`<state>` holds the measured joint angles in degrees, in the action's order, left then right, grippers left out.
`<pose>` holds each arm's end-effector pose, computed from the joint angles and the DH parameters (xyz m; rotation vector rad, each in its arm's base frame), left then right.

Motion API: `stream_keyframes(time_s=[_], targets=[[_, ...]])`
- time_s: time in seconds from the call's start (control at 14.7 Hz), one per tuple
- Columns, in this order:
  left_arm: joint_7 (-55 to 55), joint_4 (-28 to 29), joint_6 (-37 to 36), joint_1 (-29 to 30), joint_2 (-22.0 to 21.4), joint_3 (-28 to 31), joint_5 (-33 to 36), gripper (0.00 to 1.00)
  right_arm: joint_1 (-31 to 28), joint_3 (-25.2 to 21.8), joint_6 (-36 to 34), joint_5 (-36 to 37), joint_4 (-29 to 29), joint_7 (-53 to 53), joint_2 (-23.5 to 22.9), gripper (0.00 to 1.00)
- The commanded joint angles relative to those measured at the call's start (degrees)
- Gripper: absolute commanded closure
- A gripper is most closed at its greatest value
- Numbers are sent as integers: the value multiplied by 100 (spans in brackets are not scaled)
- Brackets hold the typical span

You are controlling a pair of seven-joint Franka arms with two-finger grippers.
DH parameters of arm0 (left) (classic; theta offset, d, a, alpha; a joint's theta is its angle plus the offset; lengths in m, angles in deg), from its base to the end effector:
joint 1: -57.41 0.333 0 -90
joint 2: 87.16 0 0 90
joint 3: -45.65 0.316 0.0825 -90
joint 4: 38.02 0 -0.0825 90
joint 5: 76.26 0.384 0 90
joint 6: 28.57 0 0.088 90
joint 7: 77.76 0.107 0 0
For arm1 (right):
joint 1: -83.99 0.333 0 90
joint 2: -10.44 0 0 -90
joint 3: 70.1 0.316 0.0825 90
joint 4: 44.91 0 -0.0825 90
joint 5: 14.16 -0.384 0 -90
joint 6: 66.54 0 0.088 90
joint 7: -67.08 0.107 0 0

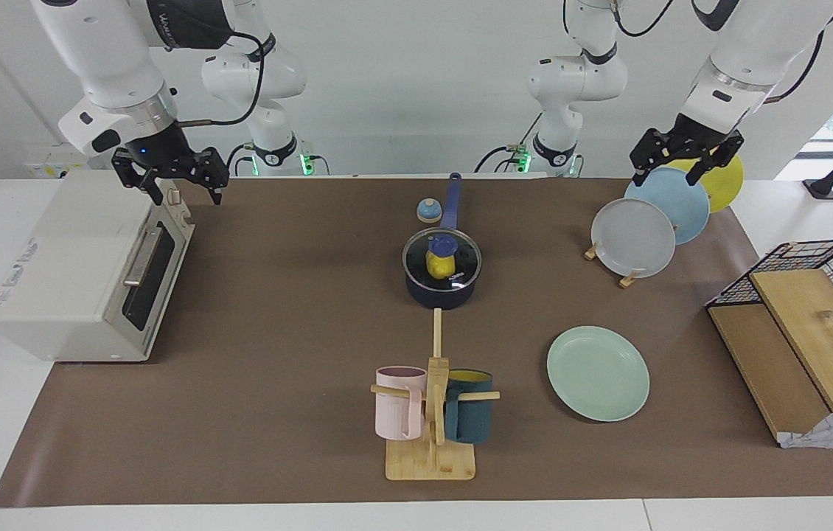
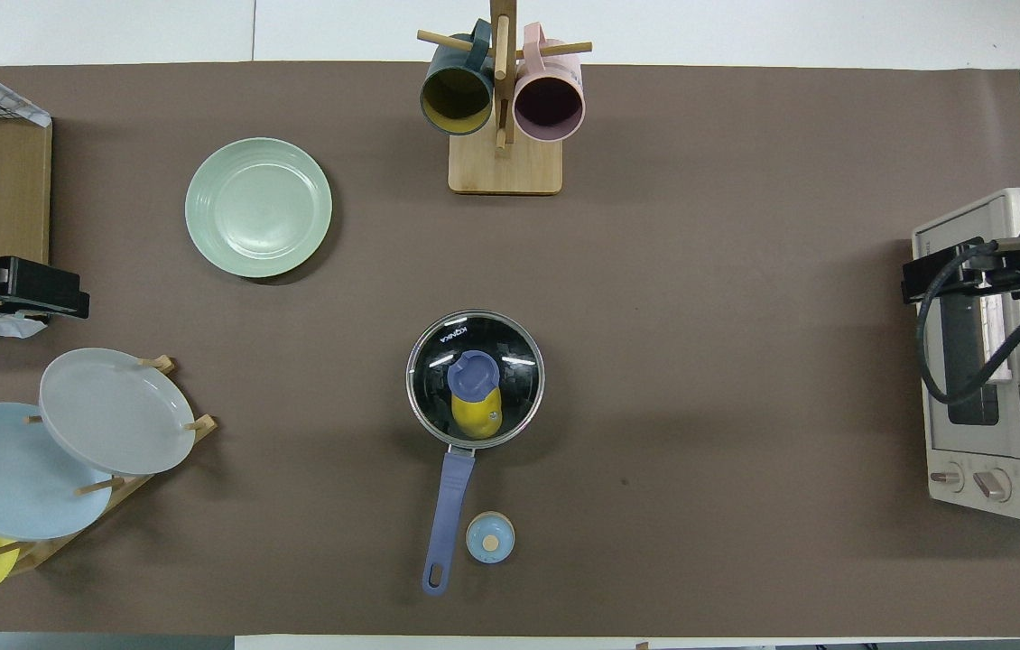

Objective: Transfer potato from pot to plate

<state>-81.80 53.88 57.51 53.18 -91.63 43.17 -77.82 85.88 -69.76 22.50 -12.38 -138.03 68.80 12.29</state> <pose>0.5190 -0.0651 0.6451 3.1189 -0.0748 -0.0402 0.5415 0.0178 0.6152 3.1084 0.0140 -0.0588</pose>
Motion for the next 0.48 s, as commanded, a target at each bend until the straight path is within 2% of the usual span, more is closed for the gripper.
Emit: stream_keyframes(time_s=[0.0, 0.41], targets=[[-62, 171, -30, -69, -168, 28, 86, 0, -92, 36, -89, -82, 57, -145, -18, 0], [-54, 162, 5, -61, -160, 28, 86, 0, -92, 45, -107, -99, 48, -154, -9, 0]])
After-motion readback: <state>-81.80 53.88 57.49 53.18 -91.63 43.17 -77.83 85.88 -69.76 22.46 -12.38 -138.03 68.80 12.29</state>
